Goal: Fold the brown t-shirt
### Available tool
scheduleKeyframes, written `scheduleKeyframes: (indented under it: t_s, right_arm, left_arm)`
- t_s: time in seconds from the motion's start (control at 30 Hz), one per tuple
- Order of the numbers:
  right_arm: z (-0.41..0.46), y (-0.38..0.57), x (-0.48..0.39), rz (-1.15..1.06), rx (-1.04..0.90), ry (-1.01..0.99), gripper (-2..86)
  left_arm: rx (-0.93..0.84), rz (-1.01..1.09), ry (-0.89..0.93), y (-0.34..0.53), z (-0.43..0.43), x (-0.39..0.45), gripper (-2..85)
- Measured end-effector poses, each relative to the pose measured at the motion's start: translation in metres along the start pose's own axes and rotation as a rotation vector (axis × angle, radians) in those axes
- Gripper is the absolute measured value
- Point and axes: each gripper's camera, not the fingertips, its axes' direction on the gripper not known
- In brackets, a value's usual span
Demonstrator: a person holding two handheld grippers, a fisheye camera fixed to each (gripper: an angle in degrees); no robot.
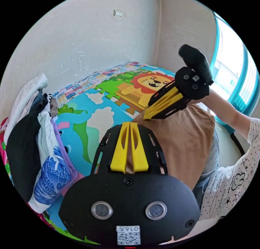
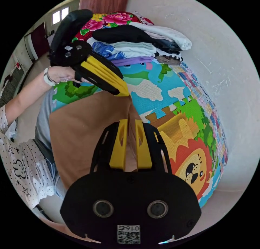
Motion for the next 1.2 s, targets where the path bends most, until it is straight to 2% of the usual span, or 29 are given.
scheduleKeyframes:
  t_s: [0.1, 0.33, 0.43, 0.53, 0.83, 0.97, 1.03, 1.2]
  right_arm:
    - [-0.001, -0.005, -0.002, 0.0, 0.012, -0.001, 0.2]
    - [-0.041, 0.008, -0.014, 0.031, 0.174, 0.06, 0.4]
    - [-0.03, -0.001, -0.004, 0.06, 0.105, -0.079, 2.7]
    - [-0.015, -0.007, 0.004, 0.094, 0.055, -0.13, 2.3]
    - [-0.033, 0.005, 0.013, 0.156, 0.147, -0.256, 0.0]
    - [-0.052, 0.014, -0.015, 0.074, 0.208, -0.15, -0.1]
    - [-0.062, 0.022, -0.048, -0.028, 0.247, -0.01, -0.2]
    - [-0.061, 0.027, -0.106, -0.19, 0.203, 0.189, -0.2]
  left_arm:
    - [0.0, 0.034, -0.003, -0.002, -0.002, -0.005, -1.0]
    - [-0.036, 0.065, -0.019, -0.018, 0.016, -0.028, -1.0]
    - [-0.014, 0.022, 0.033, -0.017, 0.023, -0.041, -1.0]
    - [0.013, 0.014, 0.057, -0.012, 0.023, -0.048, -1.0]
    - [0.009, 0.043, 0.029, -0.003, 0.024, -0.07, -0.9]
    - [0.018, 0.085, 0.084, -0.003, 0.031, -0.077, -0.7]
    - [0.015, 0.086, 0.131, -0.004, 0.037, -0.085, -0.4]
    - [0.058, 0.057, 0.271, -0.006, 0.049, -0.111, 3.4]
